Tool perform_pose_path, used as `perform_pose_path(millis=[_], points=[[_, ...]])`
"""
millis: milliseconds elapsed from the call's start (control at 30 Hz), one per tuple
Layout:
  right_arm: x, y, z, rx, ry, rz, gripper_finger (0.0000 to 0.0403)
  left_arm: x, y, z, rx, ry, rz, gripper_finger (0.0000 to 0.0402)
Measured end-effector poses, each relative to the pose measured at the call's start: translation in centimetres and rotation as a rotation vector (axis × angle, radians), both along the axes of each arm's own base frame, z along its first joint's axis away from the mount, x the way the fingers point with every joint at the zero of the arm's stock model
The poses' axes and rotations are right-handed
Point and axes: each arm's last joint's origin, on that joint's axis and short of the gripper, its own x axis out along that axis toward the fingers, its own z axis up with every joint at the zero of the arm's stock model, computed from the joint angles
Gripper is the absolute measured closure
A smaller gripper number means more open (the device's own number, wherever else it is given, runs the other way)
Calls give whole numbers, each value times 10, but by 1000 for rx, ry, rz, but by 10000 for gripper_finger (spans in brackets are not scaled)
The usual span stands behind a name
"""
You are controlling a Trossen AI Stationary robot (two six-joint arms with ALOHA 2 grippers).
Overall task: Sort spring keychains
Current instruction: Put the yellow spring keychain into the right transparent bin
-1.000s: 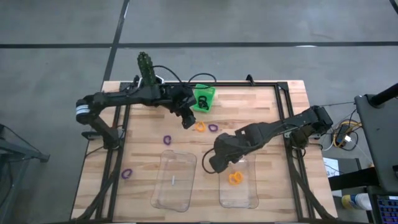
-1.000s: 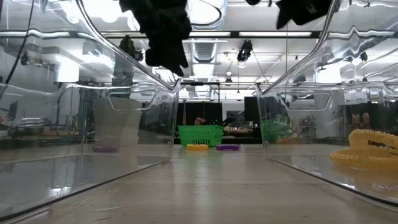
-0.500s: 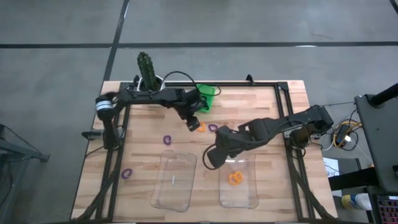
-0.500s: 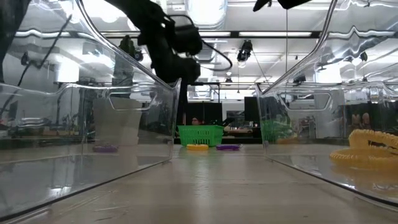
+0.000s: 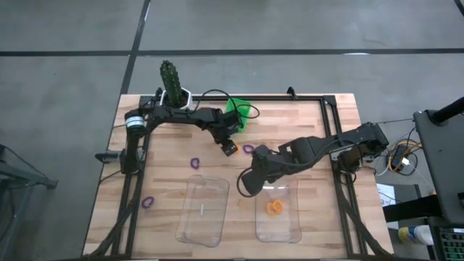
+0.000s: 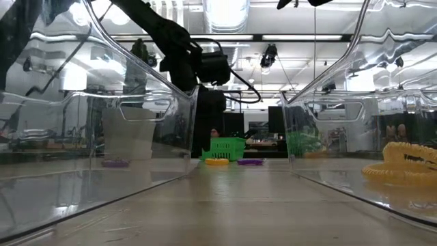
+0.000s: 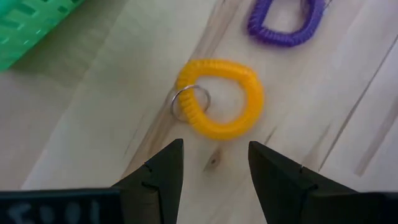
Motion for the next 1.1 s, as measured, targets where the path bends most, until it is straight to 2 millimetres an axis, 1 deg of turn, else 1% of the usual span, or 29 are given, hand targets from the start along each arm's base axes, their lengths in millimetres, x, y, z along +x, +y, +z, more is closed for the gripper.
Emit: perform_pose_path(millis=[167,267,433,567,833,1100], points=[[0,0,0,-1,-1,-7,184,2,3,2,-13,-26,70,229],[0,0,0,-1,-1,-7,184,4,5,5,-5,-45,83,229],[0,0,0,-2,-4,-7,184,6,7,-6,-1,-14,107,229],[1,0,0,-4,-6,-4,184,7,7,-8,-5,-13,107,229],[1,0,0,-3,-8,-4,184,10,10,-19,-5,-9,115,229],[1,0,0,-7,-9,2,184,9,9,-21,6,-4,78,233]])
